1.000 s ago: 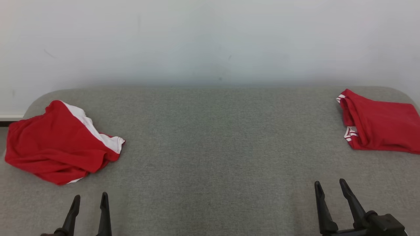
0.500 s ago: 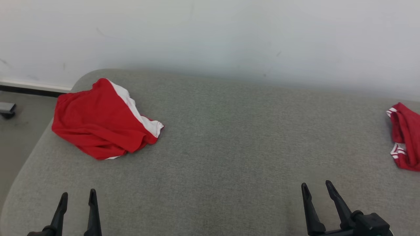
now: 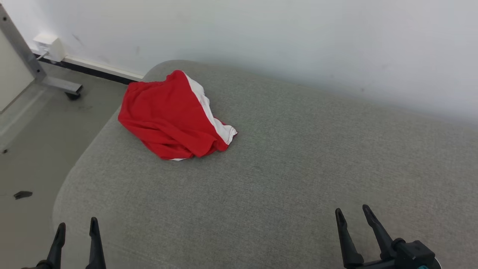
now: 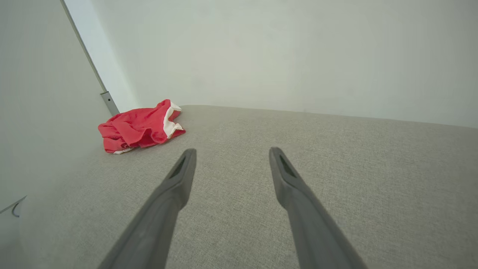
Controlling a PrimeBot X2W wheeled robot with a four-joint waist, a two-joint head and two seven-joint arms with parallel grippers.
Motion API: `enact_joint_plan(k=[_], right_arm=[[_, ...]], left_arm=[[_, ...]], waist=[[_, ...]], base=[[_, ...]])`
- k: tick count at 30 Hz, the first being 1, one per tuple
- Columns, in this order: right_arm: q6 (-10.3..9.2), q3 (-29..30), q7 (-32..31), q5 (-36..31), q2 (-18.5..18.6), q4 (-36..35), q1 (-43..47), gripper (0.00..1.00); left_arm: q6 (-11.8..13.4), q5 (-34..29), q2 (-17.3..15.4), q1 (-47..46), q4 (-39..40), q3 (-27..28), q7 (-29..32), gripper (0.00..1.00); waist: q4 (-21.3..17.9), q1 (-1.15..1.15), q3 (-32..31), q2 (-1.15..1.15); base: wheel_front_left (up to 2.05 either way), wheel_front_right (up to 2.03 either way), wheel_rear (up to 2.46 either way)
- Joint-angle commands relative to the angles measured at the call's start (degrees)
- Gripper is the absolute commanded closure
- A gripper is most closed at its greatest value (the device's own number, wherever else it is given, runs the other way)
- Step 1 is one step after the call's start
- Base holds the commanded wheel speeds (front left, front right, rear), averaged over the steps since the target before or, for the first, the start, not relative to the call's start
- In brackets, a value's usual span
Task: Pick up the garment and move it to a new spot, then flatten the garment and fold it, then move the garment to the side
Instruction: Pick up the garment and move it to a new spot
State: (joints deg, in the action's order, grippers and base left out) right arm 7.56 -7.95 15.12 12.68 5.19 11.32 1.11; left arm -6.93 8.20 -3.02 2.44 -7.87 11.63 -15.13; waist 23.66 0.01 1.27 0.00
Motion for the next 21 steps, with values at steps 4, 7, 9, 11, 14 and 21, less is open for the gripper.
enact_joint_plan(k=[4,7,9,11,14,21], right_arm=[[-0.14,-0.51,0.02,0.16,0.02,0.03,-0.69,0.0],[-0.14,-0.7,0.02,0.16,0.08,0.14,-0.69,0.0],[-0.14,-0.79,0.02,0.15,0.11,0.18,-0.62,0.0],[-0.14,-0.98,0.02,0.15,0.19,0.25,-0.65,0.0],[-0.14,-1.09,0.02,0.25,0.43,0.31,-0.88,0.0],[-0.14,0.42,0.03,-0.72,1.36,-0.63,-2.11,0.0]], left_arm=[[0.12,0.46,0.04,0.19,-0.17,0.74,0.0,0.0],[0.19,0.41,0.09,0.82,0.11,0.93,0.0,0.0],[0.33,0.55,0.1,1.11,0.28,0.97,0.0,0.0],[0.45,0.72,0.11,1.35,0.46,1.04,0.0,0.0],[0.69,0.87,0.13,0.98,0.52,0.93,0.0,0.0],[0.47,1.5,0.12,-2.72,0.74,1.45,0.0,0.0]], waist=[[3.63,-0.01,0.26,0.0],[3.9,-0.01,0.26,0.0],[3.91,-0.01,0.22,0.0],[3.73,-0.01,0.32,0.0],[3.16,-0.01,0.68,0.0],[0.79,-0.01,2.98,0.0]], base=[[0.0,0.0,0.0],[0.0,0.0,0.0],[0.0,0.0,0.0],[0.0,0.0,0.0],[0.0,0.0,0.0],[0.0,0.0,0.0]])
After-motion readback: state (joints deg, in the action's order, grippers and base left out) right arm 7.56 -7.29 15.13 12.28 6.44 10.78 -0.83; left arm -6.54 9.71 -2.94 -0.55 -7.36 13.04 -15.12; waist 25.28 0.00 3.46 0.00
